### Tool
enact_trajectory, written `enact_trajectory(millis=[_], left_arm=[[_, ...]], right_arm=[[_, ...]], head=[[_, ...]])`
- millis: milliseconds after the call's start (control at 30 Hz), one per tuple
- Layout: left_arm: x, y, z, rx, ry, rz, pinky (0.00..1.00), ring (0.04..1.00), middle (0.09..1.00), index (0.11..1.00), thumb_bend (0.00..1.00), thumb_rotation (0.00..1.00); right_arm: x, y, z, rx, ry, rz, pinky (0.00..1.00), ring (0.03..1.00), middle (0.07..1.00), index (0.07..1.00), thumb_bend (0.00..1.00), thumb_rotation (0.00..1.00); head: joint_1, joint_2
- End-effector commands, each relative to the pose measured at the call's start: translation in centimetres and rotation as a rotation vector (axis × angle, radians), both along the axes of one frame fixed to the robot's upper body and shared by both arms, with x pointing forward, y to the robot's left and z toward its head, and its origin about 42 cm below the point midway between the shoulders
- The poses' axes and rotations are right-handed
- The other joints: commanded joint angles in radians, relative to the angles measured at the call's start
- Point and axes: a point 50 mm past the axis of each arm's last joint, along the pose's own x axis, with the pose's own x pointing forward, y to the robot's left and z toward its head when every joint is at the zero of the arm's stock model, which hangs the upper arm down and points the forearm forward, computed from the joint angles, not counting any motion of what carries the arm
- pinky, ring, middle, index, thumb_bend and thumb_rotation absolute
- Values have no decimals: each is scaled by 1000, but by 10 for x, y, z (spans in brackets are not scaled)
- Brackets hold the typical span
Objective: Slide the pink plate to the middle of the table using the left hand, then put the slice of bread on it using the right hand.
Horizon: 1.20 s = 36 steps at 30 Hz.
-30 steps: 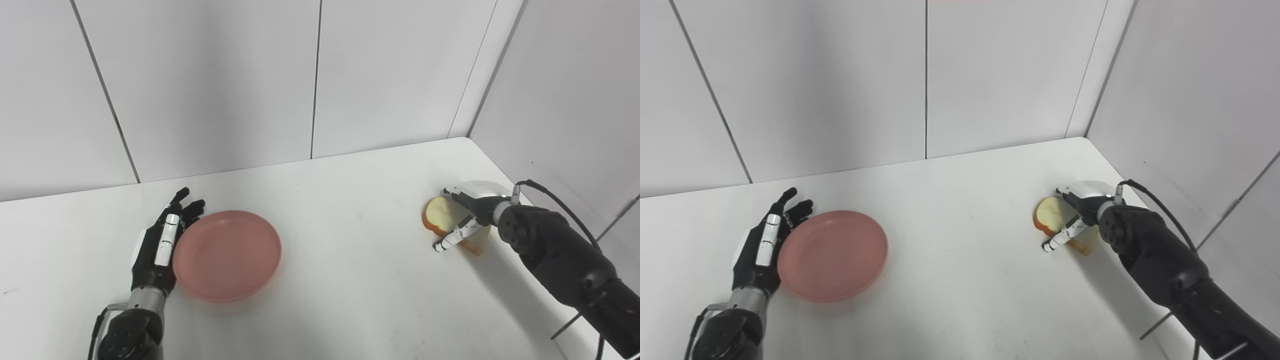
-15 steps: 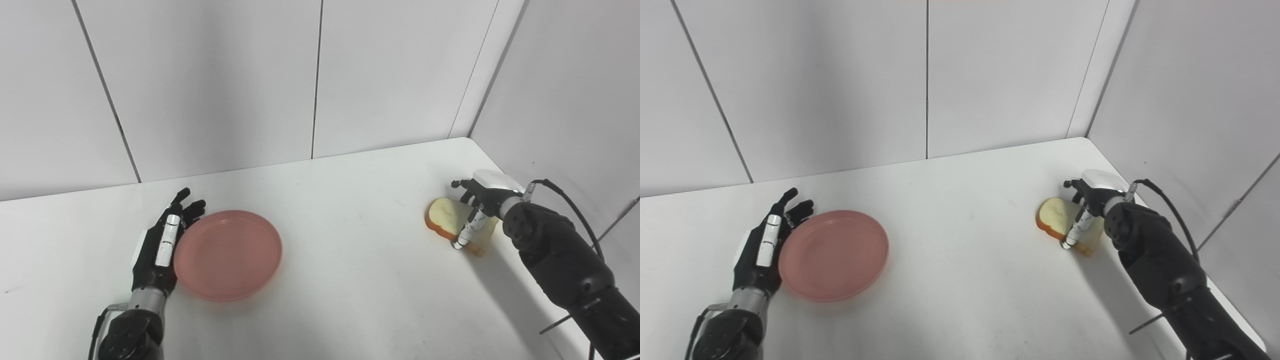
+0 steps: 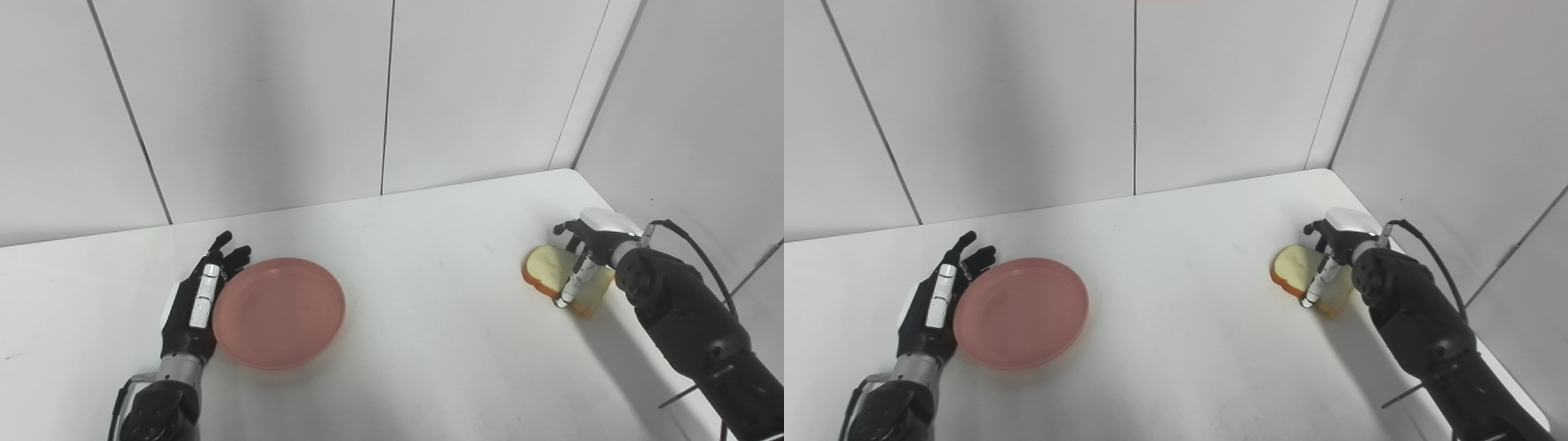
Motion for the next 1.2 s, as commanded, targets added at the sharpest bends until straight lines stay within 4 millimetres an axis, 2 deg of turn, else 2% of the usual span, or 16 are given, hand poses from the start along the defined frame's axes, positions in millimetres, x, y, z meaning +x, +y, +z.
enact_trajectory(millis=[0, 67, 167, 200, 267, 333, 400, 433, 467, 533, 667, 800, 900, 1000, 1100, 1167], left_arm=[[-15, 3, -30, 1, 115, 5, 853, 840, 787, 866, 735, 862], [-16, 3, -29, 2, 115, 5, 856, 840, 789, 866, 742, 864], [-15, 3, -29, 4, 114, 6, 859, 840, 790, 867, 739, 864], [-15, 3, -29, 5, 114, 7, 861, 840, 792, 866, 741, 864], [-15, 2, -29, 5, 114, 9, 861, 839, 794, 863, 740, 864], [-15, 1, -29, 9, 115, 8, 863, 839, 794, 861, 738, 865], [-15, 0, -29, 15, 114, 6, 867, 841, 794, 862, 741, 867], [-15, -1, -30, 18, 113, 5, 862, 842, 788, 864, 739, 875], [-15, -2, -30, 18, 112, 4, 861, 842, 787, 864, 739, 876], [-15, -3, -29, 17, 110, 4, 854, 839, 783, 863, 745, 876], [-15, -5, -29, 20, 105, 7, 858, 836, 780, 860, 724, 886], [-15, -7, -29, 9, 103, 8, 851, 834, 774, 862, 731, 879], [-16, -9, -30, 10, 102, 9, 850, 831, 770, 862, 736, 880], [-16, -11, -31, 5, 106, 12, 848, 830, 766, 861, 742, 876], [-16, -14, -32, -3, 106, 13, 857, 832, 767, 863, 736, 872], [-17, -16, -32, -3, 104, 18, 844, 825, 765, 860, 711, 876]], right_arm=[[-2, -4, 5, -6, 9, -20, 565, 693, 764, 834, 924, 144], [-1, -1, 9, -32, 5, -6, 535, 717, 808, 840, 923, 165], [-2, 5, 20, -66, -27, 27, 583, 758, 812, 829, 931, 167], [-2, 8, 24, -72, -38, 34, 502, 645, 722, 833, 918, 163], [-3, 19, 36, -98, -74, 66, 455, 575, 669, 830, 913, 163], [-3, 27, 47, -116, -95, 91, 508, 603, 677, 826, 921, 179], [-1, 34, 56, -132, -114, 108, 509, 594, 669, 828, 929, 188], [0, 37, 60, -141, -125, 117, 398, 499, 606, 818, 944, 205], [1, 46, 67, -156, -153, 144, 378, 483, 595, 817, 947, 208], [3, 59, 78, -171, -189, 180, 273, 370, 490, 806, 975, 220], [3, 80, 94, -176, -218, 222, 246, 349, 478, 807, 995, 216], [1, 96, 104, -169, -241, 262, 300, 411, 556, 817, 990, 199], [0, 107, 110, -144, -280, 303, 238, 323, 443, 800, 974, 156], [-3, 120, 116, -139, -318, 350, 189, 258, 371, 777, 954, 115], [-5, 132, 121, -130, -340, 380, 185, 256, 375, 783, 941, 94], [-4, 140, 123, -126, -355, 413, 154, 219, 331, 787, 948, 77]], head=[[3, 1], [5, 1], [7, 2], [7, 2], [11, 2], [17, 3], [19, 2], [19, 2], [21, 1], [24, 0], [34, -1], [44, 0], [59, 1], [71, 1], [101, 8], [116, 11]])
